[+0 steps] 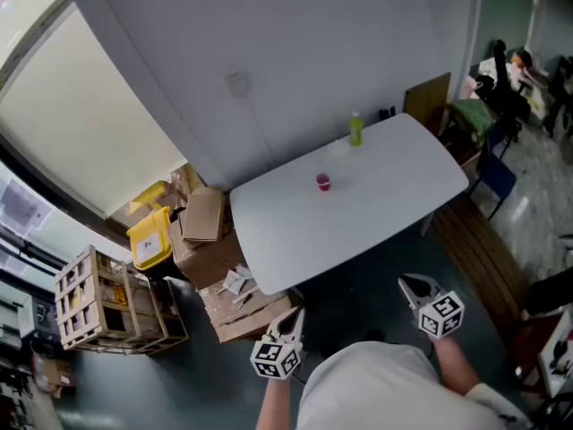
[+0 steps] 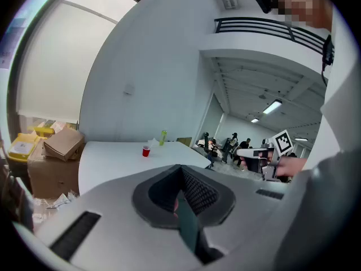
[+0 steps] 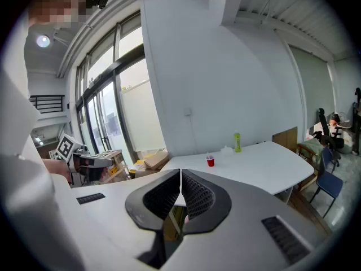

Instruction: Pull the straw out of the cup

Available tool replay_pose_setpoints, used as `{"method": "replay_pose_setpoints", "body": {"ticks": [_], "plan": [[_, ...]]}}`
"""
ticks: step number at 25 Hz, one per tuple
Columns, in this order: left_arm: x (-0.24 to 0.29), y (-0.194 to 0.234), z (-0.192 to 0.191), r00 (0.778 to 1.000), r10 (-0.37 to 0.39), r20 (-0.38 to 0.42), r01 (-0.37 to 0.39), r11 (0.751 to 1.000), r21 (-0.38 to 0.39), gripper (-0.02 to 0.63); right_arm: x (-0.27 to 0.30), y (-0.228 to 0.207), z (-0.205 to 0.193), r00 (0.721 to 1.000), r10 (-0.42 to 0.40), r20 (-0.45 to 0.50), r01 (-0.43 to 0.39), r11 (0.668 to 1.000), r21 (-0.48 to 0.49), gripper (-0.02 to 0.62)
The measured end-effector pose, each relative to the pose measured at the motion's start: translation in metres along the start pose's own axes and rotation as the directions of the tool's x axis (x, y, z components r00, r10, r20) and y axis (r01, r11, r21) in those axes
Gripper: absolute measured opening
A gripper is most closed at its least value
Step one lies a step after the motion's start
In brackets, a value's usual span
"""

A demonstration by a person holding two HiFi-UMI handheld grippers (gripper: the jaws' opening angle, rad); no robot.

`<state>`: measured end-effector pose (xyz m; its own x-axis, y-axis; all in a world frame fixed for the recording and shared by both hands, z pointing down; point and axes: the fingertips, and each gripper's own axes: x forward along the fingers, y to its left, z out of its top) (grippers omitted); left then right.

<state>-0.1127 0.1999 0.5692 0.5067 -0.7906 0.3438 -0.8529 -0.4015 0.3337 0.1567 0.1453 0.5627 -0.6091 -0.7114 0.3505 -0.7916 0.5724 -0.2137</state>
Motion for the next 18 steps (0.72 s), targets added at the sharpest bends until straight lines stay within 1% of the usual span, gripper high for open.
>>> {"method": "replay_pose_setpoints", "body": {"ticks": [3, 8, 18], "plan": [[0.002, 0.0001, 0.0008, 1.0, -0.003, -0.003, 0.003, 1.0, 0.002, 0.002, 0.0027, -0.0018, -0.0027, 1.0, 0.01, 0.006, -0.01, 1.0, 0.001, 0.038], [0.0065, -0.0023, 0.0027, 1.0, -0.008, -0.007, 0.008, 1.0, 0.007, 0.002, 0.0026, -0.003, 0.0037, 1.0, 0.005, 0.004, -0.005, 1.0, 0.005, 0.038], [0.0079, -0.0076, 0.0032, 1.0, 0.015, -0.005, -0.015, 1.0, 0.004, 0.002, 0.0017, -0.0091, 0.0062, 1.0, 0.028, 0.008, -0.028, 1.0, 0.012, 0.038]]}}
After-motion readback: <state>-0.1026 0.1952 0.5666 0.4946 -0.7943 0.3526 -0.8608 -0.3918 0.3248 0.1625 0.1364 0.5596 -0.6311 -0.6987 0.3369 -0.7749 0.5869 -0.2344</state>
